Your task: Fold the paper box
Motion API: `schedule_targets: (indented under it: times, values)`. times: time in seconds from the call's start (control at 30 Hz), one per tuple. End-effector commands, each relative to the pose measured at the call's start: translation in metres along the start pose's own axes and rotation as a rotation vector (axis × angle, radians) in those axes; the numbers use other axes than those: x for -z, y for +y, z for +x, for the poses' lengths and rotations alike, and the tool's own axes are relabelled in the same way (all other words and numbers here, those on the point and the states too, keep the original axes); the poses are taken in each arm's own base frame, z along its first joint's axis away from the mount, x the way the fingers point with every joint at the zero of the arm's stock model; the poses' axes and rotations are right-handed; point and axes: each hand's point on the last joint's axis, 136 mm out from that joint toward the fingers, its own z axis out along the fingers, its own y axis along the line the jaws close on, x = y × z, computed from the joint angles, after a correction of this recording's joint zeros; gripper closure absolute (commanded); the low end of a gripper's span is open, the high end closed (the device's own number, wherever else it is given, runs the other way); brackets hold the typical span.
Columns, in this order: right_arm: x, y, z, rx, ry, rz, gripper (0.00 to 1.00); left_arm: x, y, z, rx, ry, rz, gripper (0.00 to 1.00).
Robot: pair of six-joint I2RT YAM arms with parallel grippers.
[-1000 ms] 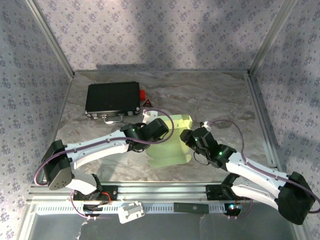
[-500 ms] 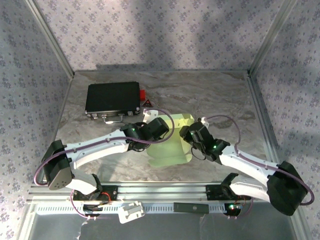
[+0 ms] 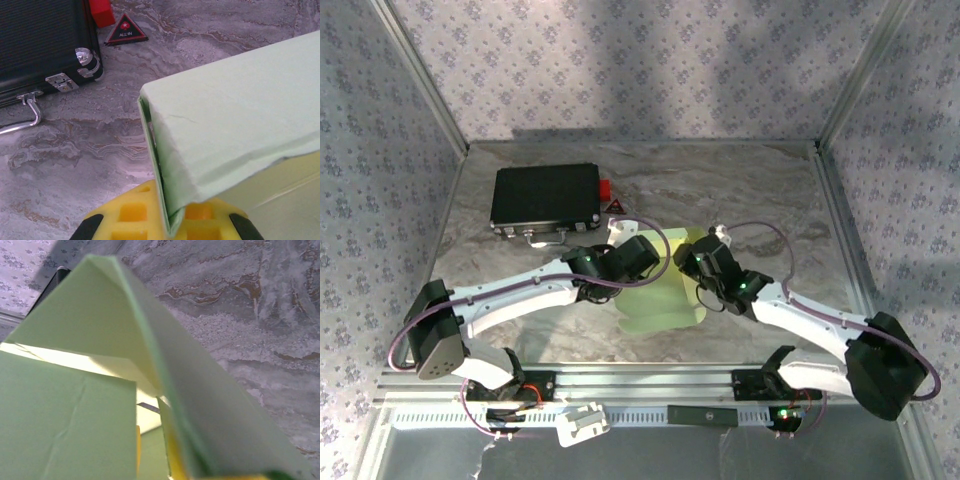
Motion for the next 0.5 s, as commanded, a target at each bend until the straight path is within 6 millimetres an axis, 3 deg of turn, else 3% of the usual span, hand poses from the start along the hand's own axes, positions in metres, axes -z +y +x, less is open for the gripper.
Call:
schedule_targets:
  times: [0.0,0.47]
  values:
    - [-0.002,0.015,0.000,0.035,0.003,-0.028,0.70,0.005,-0.008,-0.009,-0.002,-0.008,0.024,1.00]
    - [-0.010,0.050,0.025,0.148,0.085,-0.098,0.72,0.005,-0.008,-0.009,-0.006,-0.008,0.023,1.00]
